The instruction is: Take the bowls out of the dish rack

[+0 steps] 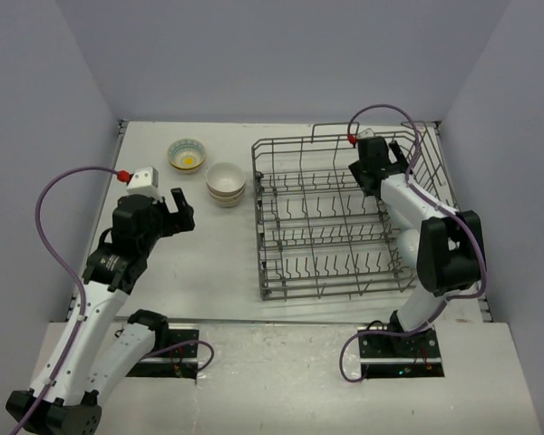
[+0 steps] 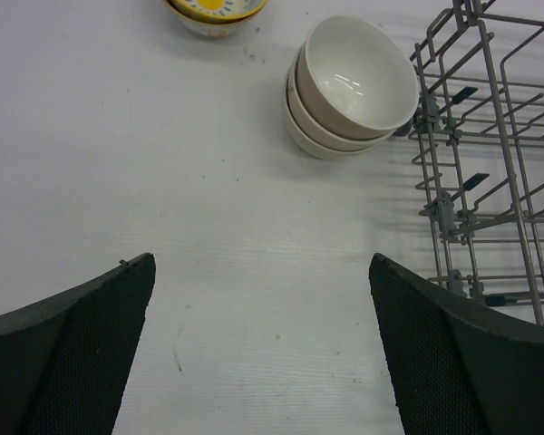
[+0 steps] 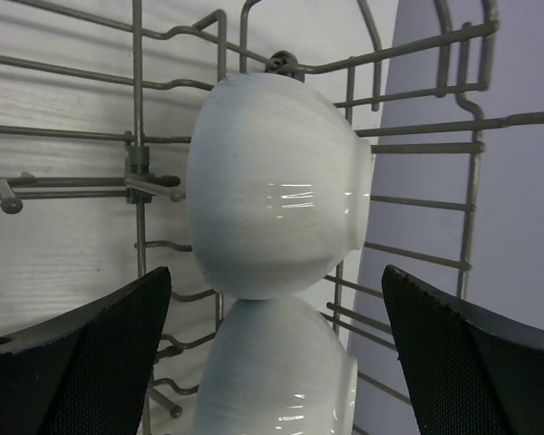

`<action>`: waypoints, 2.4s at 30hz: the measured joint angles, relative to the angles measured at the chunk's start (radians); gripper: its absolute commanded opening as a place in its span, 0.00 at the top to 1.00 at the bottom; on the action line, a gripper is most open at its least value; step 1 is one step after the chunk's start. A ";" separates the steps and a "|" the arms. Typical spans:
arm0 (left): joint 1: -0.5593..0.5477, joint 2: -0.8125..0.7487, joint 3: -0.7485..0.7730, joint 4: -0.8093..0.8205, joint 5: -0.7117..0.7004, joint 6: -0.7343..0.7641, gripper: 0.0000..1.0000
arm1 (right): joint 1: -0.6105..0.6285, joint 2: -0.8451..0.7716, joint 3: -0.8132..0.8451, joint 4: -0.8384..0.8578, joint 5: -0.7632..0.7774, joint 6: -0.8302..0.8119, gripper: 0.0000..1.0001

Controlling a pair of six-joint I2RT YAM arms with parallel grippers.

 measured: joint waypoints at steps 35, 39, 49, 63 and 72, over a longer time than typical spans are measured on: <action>-0.006 0.002 -0.005 0.026 0.063 0.010 0.00 | -0.051 0.014 -0.054 0.130 -0.095 -0.030 0.03; -0.008 0.003 -0.005 0.026 0.066 0.011 0.00 | -0.067 0.005 -0.036 0.109 -0.101 -0.014 0.03; -0.014 0.003 -0.005 0.026 0.075 0.011 0.00 | -0.080 0.013 0.026 0.079 -0.124 -0.011 0.04; -0.015 0.009 -0.005 0.028 0.082 0.014 0.00 | -0.086 0.048 0.024 0.078 -0.135 -0.026 0.04; -0.023 0.009 -0.014 0.031 0.085 0.014 0.00 | -0.087 0.058 0.023 0.117 -0.111 -0.059 0.05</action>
